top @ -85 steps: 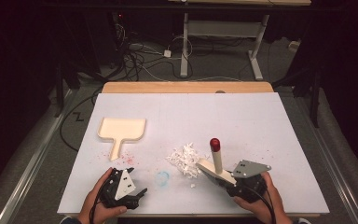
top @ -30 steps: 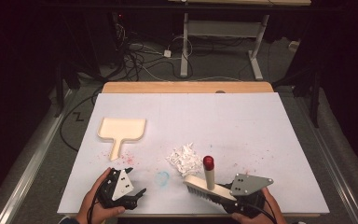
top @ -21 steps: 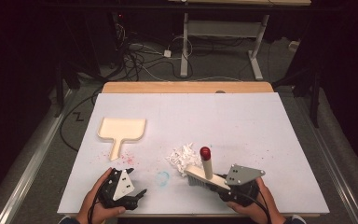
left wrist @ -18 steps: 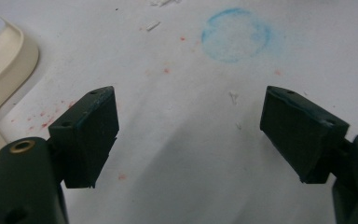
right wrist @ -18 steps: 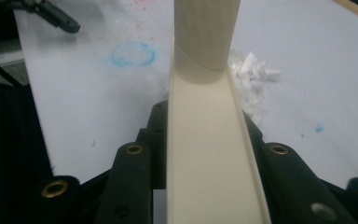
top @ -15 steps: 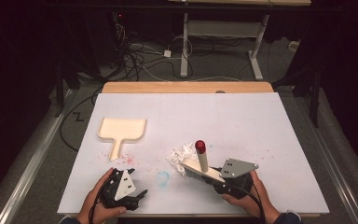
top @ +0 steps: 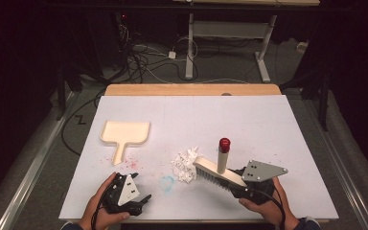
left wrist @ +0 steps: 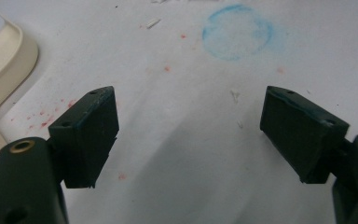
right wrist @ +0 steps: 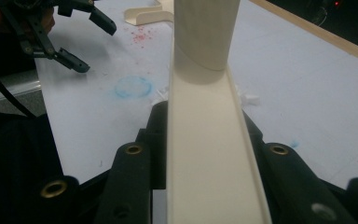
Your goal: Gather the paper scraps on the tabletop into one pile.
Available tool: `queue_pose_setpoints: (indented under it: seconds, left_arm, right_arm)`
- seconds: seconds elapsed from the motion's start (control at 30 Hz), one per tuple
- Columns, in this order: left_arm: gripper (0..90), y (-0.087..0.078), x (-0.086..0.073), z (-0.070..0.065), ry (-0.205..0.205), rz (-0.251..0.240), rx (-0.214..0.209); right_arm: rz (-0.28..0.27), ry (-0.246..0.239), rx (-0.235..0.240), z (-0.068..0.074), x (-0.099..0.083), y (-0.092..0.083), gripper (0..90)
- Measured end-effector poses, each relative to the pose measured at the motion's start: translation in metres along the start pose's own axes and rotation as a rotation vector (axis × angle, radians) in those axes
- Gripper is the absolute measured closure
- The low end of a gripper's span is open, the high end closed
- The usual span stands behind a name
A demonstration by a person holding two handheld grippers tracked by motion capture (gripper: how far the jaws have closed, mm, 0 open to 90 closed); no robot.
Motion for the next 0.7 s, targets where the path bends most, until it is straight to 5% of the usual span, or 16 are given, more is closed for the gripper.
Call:
queue_pose_setpoints:
  seconds: [0.17,0.43,0.5,0.7]
  left_arm:
    - [18.1,-0.001,-0.001,0.004,-0.018,-0.002,0.013]
    - [17.5,-0.003,-0.006,0.011,-0.052,-0.003,0.032]
    - [17.5,-0.003,-0.006,0.011,-0.048,-0.002,0.028]
    - [17.6,-0.002,-0.005,0.008,-0.039,0.002,0.018]
  right_arm:
    - [-0.051,0.005,0.032,0.014,0.011,0.013,68.2]
    - [-0.054,0.022,0.06,0.051,0.013,0.081,68.2]
    - [-0.031,0.022,0.039,0.054,0.01,0.101,68.2]
    - [-0.026,0.03,-0.041,0.039,0.014,0.109,68.2]
Point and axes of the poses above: each handheld gripper's, and its own axes: y roughly forward along the jaws, x roughly out of its top, z roughly to its left, the point moved 6 cm from there along y, roughly forward along the jaws
